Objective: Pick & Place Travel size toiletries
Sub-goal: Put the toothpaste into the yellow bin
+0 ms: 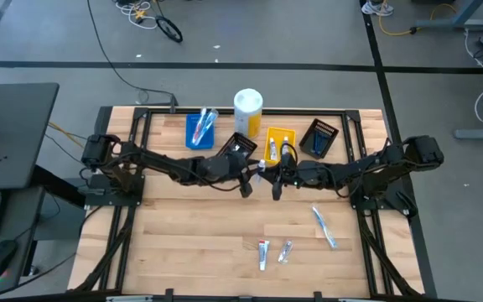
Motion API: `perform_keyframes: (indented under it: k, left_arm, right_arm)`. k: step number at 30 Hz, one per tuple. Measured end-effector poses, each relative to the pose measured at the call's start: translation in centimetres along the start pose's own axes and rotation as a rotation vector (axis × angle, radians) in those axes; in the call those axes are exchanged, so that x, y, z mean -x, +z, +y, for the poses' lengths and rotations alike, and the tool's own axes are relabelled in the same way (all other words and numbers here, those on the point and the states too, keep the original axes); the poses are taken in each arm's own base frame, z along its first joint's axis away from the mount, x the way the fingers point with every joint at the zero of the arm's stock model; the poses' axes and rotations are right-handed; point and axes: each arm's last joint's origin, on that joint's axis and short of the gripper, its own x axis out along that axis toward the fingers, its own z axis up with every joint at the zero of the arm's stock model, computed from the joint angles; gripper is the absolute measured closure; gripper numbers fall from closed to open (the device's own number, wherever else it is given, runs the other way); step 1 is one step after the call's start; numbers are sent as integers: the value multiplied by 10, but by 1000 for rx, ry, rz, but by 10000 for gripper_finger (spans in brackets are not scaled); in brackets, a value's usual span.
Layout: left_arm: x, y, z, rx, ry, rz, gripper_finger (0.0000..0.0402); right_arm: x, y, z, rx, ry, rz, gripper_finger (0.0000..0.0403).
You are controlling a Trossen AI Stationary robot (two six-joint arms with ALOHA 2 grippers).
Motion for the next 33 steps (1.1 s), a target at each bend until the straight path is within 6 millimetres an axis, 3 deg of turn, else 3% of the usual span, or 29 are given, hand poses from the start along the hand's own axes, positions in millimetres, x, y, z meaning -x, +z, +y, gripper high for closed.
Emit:
perform_keyframes:
  k: [6, 9, 13, 19, 24, 33]
  left_arm:
    - [-3, -5, 10, 25, 39, 55, 250]
    - [-4, -8, 15, 40, 69, 89, 235]
    - [-4, -12, 17, 34, 121, 120, 226]
    - [-3, -15, 18, 35, 141, 141, 230]
    - [-4, -14, 20, 13, 146, 143, 232]
    - [-5, -15, 22, 18, 153, 150, 232]
  right_arm:
    - [-2, -3, -11, 11, -57, 52, 344]
    - [-2, -1, -21, 17, -166, 50, 344]
    - [5, 10, -44, 20, -372, 26, 344]
    - [17, 9, -87, -5, -601, 195, 344]
    - [16, 8, -111, -51, -548, 297, 336]
    - [11, 7, -131, -33, -536, 332, 282]
